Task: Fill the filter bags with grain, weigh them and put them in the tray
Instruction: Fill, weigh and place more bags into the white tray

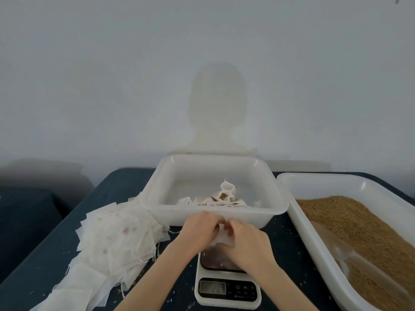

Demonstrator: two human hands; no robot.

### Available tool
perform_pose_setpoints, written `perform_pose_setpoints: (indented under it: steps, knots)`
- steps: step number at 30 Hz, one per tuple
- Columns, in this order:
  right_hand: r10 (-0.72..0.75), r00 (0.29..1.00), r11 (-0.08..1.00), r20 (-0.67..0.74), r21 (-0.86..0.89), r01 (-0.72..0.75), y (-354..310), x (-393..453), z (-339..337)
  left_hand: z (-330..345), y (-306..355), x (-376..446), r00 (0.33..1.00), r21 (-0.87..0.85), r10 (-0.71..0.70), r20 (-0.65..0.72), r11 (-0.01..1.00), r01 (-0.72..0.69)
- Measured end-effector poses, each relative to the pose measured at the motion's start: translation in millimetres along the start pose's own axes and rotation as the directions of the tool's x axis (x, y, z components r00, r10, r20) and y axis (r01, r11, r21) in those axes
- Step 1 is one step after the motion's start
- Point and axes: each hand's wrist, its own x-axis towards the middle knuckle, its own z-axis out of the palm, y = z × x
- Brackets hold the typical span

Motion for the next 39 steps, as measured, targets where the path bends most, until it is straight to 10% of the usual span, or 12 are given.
perform_pose_setpoints:
  steps: [12,17,21,25,34,39]
  knots:
    - [-0.049,0.965,0.991,-0.257,0.107,0.079,-40.3,103.1,-52.3,-88.7,-22.8,53.3,0.914,-0.542,-0.303,-0.271,0.832,0.115]
    - [-0.1,0.992,0.995,-0.08,-0.008,0.099,-54.6,147.4,-23.8,-68.7,-63.3,71.1,0.853,-0.122,-0.422,-0.308,0.906,0.404]
    - [-0.068,0.97,0.993,0.235,-0.077,0.088,-51.8,157.5,13.4,-37.0,-81.7,64.5,0.867,0.168,-0.495,0.053,0.861,0.481]
    - [-0.031,0.936,0.997,0.351,-0.055,0.053,-48.9,158.4,18.1,-49.2,-86.5,61.0,0.838,0.096,-0.459,0.296,0.887,0.452]
    - [-0.166,0.982,0.985,0.087,0.059,0.161,-53.9,118.5,-2.3,-97.9,-87.1,-13.1,0.843,-0.197,-0.518,-0.148,0.85,0.488]
    - [-0.3,0.953,0.937,0.041,0.202,0.286,-71.8,75.0,3.5,-83.6,-103.4,-69.7,0.836,0.033,-0.527,-0.15,0.843,0.537]
